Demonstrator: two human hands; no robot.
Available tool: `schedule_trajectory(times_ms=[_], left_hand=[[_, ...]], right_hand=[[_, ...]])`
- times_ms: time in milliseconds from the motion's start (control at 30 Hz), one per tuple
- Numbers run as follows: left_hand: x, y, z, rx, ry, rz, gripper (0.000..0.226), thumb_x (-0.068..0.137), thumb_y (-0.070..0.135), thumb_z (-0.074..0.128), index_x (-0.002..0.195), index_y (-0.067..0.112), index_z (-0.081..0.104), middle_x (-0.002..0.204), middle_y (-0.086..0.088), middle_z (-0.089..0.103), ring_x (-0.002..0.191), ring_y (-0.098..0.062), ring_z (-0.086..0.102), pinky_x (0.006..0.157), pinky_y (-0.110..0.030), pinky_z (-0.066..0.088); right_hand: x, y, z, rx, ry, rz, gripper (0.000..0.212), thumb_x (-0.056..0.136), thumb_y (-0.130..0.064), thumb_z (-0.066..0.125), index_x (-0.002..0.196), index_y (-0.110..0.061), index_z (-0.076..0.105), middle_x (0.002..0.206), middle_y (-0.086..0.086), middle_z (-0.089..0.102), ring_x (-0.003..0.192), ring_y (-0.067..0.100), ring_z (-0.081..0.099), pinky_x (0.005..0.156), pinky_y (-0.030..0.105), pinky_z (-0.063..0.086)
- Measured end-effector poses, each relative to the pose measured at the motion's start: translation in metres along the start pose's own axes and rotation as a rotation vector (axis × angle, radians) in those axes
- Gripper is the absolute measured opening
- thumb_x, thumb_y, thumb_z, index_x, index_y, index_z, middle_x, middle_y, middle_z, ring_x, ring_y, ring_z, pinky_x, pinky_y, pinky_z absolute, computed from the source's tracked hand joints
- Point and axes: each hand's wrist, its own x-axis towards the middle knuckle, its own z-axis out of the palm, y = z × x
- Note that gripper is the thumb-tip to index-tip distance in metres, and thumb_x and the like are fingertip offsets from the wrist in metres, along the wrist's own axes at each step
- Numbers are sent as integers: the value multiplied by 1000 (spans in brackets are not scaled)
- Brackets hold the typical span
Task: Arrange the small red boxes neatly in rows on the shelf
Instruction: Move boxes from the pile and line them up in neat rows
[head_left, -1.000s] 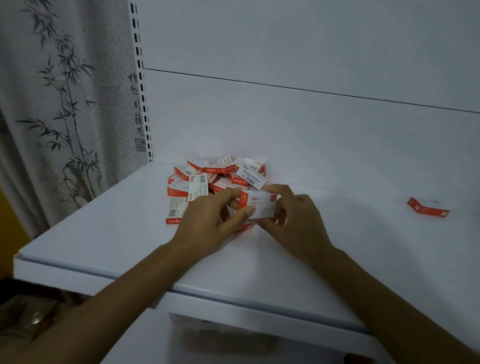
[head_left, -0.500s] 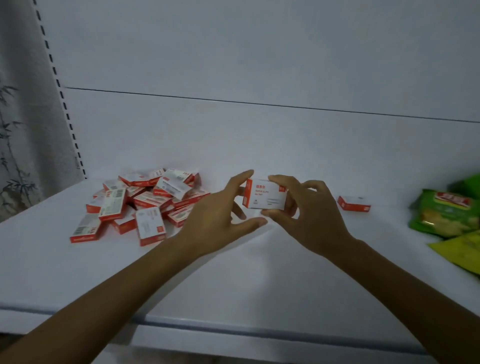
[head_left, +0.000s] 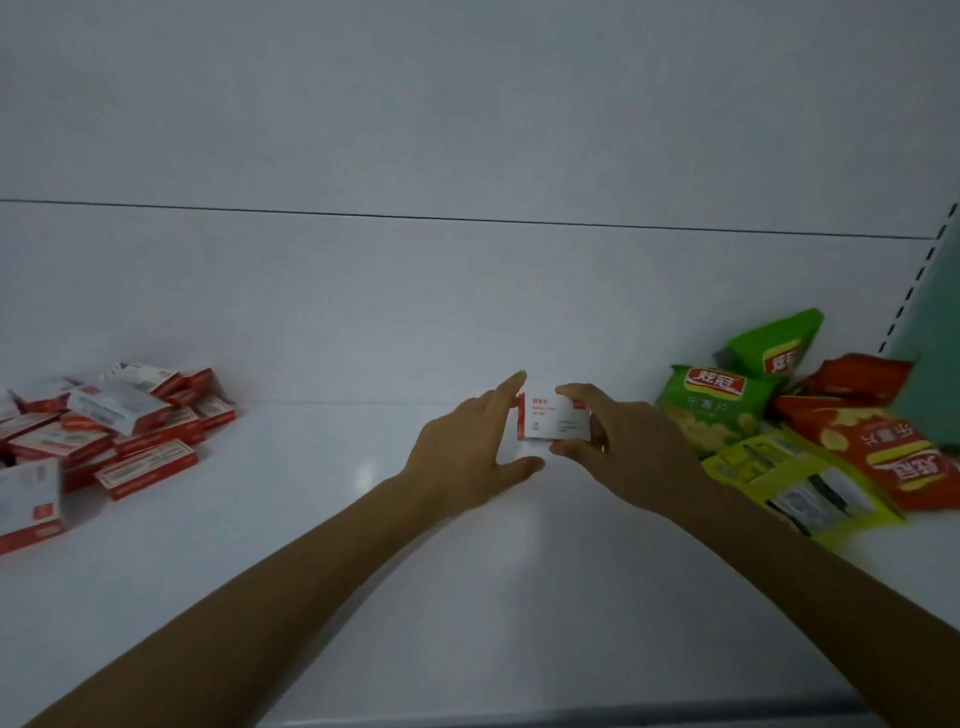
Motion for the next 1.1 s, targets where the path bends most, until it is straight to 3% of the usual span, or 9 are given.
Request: schedule_trajectory(times_ms=[133,300,400,533,700,800,867,1000,1100], left_hand=[[18,13,14,-10,-76,-77,93,78,60,60,148,26,9,150,4,31,133,-17,35,105,-37,34],[18,5,26,-22,-20,-90,96,72,65,61,147,22,18,149,3,33,133,-17,33,107,-33,28],[12,-10,19,-32,-82,-107,96,74,61,63,148,23,15,152,4,27,136,-16,27,109,-33,25],[15,-19,11,-12,-112,-74,95,74,63,62,147,24,17,151,5,29,135,-16,29,109,-35,28],[19,-25,22,63,-105,19,85,77,65,56,144,21,28,146,2,38,131,-19,36,106,-38,33],[17,-29,25,87,-69,41,83,73,64,48,142,20,33,141,1,44,127,-21,41,100,-38,36],[17,-30,25,87,-64,12,89,67,66,43,143,21,33,140,3,44,127,-19,40,100,-35,34],[15,-34,28,89,-75,-65,90,68,71,42,143,24,29,144,9,38,131,-13,34,103,-32,31],[13,-36,29,162,-98,-73,85,71,72,23,143,27,27,149,9,32,136,-11,27,107,-31,26]], right_hand=[[11,24,10,-16,-193,62,60,85,-47,57,137,-28,34,116,3,62,95,21,60,77,32,49],[25,30,30,81,-330,70,63,83,-46,59,139,-30,34,125,5,58,106,24,57,89,36,47],[30,24,31,21,-341,45,63,84,-50,55,139,-30,34,133,1,51,116,21,51,94,36,44],[20,8,19,-116,-241,-136,37,92,-37,46,126,-24,51,128,-1,51,113,17,48,93,31,41],[19,-6,31,-27,-281,-267,35,94,-23,42,127,-18,54,127,0,55,113,18,51,100,30,38],[35,-19,45,46,-280,-352,33,84,-14,40,105,-11,66,101,7,68,86,24,63,81,41,51],[45,-22,53,64,-243,-360,36,79,-16,36,92,-8,68,87,9,69,72,27,62,68,40,51],[58,-17,68,-49,-151,-309,41,75,-17,35,100,-11,67,93,5,69,82,27,60,74,35,41],[61,-11,76,-80,-105,-232,35,77,-15,39,99,-13,66,92,2,69,85,26,61,74,36,41]])
